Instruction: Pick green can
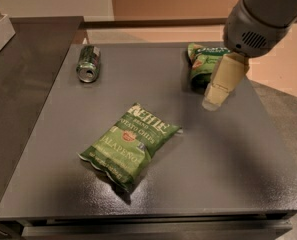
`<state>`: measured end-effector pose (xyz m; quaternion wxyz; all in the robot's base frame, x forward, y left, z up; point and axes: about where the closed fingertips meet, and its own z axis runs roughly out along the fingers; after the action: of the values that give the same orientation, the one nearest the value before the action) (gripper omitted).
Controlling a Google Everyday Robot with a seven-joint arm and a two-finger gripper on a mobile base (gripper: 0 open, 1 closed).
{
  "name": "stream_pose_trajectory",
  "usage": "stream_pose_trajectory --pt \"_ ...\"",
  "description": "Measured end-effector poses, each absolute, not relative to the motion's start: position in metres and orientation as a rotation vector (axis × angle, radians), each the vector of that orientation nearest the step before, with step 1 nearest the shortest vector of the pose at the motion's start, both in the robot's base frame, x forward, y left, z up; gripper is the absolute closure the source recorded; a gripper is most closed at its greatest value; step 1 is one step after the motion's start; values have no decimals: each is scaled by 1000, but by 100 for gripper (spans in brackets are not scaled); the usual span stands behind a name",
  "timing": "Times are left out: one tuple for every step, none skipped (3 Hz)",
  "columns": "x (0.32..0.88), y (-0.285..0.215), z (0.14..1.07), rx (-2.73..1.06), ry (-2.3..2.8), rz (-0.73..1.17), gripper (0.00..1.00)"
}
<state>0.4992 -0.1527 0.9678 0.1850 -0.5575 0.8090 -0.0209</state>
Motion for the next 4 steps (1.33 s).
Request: stream_pose_trajectory --pt "530 -118 966 -1494 2307 -42 0" --pt "561 -88 963 -1389 2372 -14 0" --pt "591 -66 954 -1261 2479 -9 0" --pt "617 -45 945 -1111 2593 -9 0"
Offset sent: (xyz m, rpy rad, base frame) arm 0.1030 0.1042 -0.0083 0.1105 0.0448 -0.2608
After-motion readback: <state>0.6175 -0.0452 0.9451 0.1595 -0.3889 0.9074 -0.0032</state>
